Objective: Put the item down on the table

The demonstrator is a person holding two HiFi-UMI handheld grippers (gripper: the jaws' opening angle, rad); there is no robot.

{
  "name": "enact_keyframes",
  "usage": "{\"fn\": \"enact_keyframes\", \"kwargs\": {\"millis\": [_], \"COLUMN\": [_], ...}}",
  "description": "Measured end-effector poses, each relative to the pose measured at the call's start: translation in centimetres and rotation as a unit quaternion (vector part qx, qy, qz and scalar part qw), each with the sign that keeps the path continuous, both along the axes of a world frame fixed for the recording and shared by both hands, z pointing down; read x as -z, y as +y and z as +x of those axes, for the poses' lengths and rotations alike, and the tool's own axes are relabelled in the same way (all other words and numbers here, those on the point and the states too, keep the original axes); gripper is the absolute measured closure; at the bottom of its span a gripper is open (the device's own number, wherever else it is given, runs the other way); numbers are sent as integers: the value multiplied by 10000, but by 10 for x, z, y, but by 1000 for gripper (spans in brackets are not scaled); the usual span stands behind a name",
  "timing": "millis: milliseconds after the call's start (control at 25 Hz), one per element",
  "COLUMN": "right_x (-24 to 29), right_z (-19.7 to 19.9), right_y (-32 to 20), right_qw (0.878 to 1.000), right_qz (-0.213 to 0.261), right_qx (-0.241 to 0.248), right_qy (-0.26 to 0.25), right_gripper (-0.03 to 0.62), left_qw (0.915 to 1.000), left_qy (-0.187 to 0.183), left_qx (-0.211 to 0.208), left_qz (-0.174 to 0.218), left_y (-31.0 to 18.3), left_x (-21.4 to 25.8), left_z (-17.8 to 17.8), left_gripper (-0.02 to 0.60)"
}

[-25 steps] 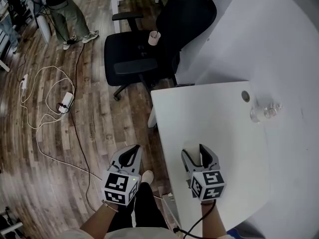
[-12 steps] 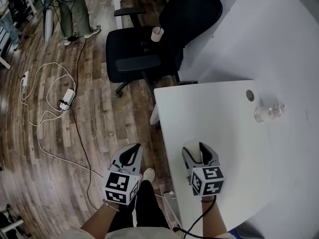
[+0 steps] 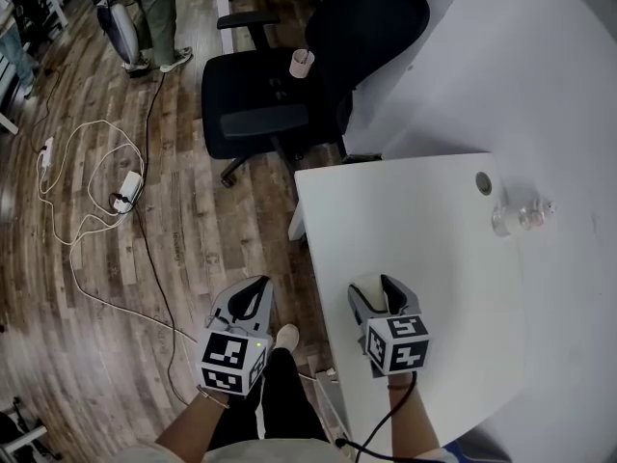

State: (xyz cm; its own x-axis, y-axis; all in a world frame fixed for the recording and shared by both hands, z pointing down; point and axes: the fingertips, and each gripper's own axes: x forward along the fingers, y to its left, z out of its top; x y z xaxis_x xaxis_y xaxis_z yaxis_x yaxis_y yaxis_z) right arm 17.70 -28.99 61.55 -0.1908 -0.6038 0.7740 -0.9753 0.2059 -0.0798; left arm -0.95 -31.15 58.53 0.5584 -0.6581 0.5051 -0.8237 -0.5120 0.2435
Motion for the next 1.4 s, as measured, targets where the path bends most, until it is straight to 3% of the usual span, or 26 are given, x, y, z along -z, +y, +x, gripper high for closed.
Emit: {"fn": "enact_keyframes", "kwargs": {"millis": [760, 1080, 1400], "right_x": [-4, 31, 78], "right_z": [-5, 11, 46], "right_y": [1, 8, 39], "right_qw": [9997, 9974, 9834], "right_qz": [-140, 287, 802], "right_qx": [47, -595, -1592], "right_qy": [182, 300, 344], "right_gripper": [291, 289, 302], "left_qw": [10000, 9998, 9984], "left_qy": [48, 91, 241], "left_qx": [56, 49, -236], "left_qz": [62, 156, 456], "left_y": [-6, -10, -17], "left_x": [11, 26, 54], "left_z": [-9, -15, 5], "left_gripper": [565, 565, 565]}}
